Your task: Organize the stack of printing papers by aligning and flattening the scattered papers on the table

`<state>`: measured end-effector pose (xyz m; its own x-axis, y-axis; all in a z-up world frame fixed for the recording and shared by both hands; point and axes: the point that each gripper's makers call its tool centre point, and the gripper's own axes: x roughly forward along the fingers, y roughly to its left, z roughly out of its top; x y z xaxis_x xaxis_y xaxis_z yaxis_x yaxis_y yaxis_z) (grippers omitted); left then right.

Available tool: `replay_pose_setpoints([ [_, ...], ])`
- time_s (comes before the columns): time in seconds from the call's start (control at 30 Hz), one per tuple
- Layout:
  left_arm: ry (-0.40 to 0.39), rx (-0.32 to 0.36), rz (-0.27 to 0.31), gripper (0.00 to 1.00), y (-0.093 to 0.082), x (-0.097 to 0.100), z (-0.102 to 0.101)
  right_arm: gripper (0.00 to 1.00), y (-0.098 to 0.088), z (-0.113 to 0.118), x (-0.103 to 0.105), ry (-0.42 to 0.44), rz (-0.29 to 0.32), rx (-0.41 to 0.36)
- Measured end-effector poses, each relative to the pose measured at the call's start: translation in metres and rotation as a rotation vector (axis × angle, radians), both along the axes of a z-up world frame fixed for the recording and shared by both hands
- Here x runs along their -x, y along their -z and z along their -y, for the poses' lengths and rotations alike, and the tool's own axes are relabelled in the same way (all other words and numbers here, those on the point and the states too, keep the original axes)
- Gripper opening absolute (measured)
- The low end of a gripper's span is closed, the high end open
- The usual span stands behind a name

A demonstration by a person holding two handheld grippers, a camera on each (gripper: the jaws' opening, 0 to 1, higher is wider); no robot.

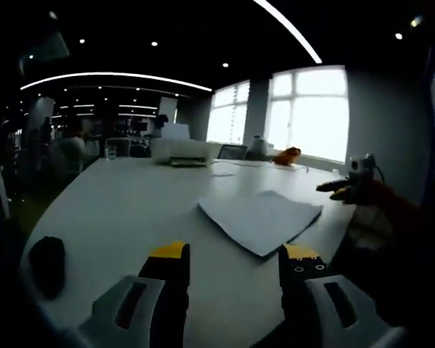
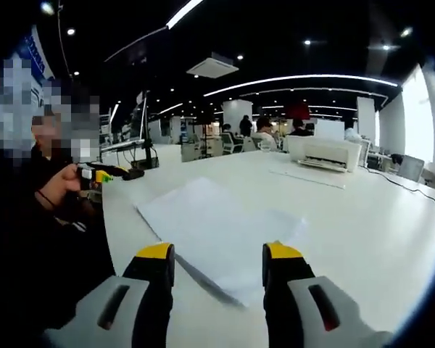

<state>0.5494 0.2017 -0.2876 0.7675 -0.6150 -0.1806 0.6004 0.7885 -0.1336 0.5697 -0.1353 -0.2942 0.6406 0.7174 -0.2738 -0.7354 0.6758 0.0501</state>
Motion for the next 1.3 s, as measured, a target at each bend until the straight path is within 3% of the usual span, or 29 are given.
replay_pose_setpoints([
  [0.63,-0.046,0.021,0.034,0.53,-0.019,0.046,-0.046,0.45,-0.032,0.010,0.033,0.010,0.048,-0.024],
  [0.8,-0.044,0.044,0.027,0.54,-0.024,0.058,-0.054,0.45,-0.027,0.029,0.038,0.026,0.034,-0.042],
  [0.97,-0.061,0.018,0.026,0.54,-0.027,0.071,-0.062,0.45,-0.023,0.041,0.042,0.040,0.017,-0.048],
  [1.1,-0.088,-0.034,0.026,0.55,-0.029,0.079,-0.074,0.45,-0.027,0.045,0.050,0.033,0.021,-0.041],
  [1.3,-0.087,-0.018,0.028,0.56,-0.040,0.099,-0.082,0.44,-0.034,0.054,0.066,0.032,0.028,-0.030],
])
